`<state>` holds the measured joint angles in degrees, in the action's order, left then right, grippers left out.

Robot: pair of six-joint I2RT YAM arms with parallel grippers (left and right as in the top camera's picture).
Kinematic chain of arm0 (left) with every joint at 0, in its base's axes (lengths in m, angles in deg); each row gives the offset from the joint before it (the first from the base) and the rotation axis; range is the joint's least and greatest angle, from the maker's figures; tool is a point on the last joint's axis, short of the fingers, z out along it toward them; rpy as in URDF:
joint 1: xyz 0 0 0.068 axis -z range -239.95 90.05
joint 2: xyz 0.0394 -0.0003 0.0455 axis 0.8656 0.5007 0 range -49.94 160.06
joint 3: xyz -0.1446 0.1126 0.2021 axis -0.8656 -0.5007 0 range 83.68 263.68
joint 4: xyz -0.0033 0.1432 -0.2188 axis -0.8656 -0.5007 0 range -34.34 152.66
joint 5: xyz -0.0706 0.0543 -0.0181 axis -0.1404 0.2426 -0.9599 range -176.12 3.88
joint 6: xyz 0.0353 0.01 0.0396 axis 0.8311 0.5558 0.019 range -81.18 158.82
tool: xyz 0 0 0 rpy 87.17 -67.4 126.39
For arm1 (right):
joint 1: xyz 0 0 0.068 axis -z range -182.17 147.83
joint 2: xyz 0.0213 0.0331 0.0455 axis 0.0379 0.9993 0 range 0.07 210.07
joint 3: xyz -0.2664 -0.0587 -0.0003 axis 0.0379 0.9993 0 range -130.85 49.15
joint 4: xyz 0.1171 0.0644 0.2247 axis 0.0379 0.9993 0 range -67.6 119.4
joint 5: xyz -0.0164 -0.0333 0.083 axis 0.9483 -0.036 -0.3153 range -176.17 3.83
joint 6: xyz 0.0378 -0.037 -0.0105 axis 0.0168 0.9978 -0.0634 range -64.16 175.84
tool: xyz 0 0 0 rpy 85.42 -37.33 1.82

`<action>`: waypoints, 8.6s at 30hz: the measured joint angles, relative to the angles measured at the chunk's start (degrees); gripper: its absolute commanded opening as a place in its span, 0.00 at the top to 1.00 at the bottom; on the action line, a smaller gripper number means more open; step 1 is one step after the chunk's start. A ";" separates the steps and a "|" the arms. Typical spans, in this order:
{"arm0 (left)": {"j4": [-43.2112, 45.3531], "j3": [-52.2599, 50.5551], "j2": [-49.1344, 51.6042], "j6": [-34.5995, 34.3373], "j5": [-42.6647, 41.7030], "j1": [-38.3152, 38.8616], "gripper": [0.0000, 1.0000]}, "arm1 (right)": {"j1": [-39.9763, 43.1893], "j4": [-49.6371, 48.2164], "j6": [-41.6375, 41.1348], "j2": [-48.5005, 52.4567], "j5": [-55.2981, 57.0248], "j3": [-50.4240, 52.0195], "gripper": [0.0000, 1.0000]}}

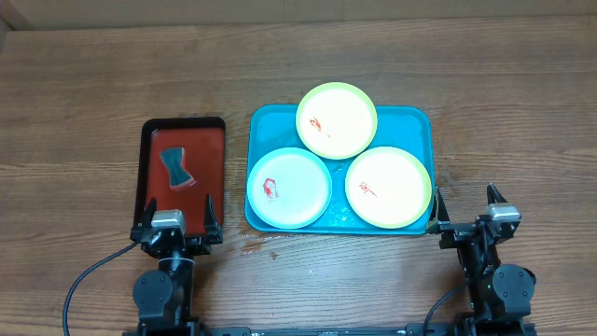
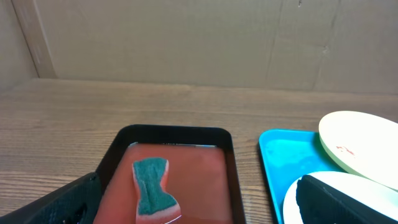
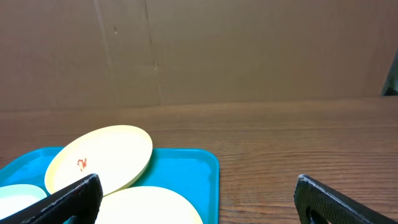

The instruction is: Clean dirty plates on tray and stack at the side

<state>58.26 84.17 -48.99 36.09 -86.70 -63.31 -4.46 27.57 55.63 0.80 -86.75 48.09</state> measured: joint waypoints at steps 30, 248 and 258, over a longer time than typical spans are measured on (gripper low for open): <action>0.00 0.00 0.00 0.00 0.00 0.00 0.00 | 0.00 -0.04 0.02 0.00 0.02 0.00 0.00; -65.48 95.65 105.66 -15.15 -4.15 -6.67 0.96 | -0.02 0.00 0.00 -0.04 0.00 0.00 0.00; -67.30 91.12 96.96 -14.01 -11.96 7.98 0.96 | -0.02 -0.04 -0.02 -0.04 0.02 0.00 0.00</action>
<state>-9.04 175.29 47.96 22.08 -98.65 -55.33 -4.48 27.53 55.61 0.76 -86.72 48.09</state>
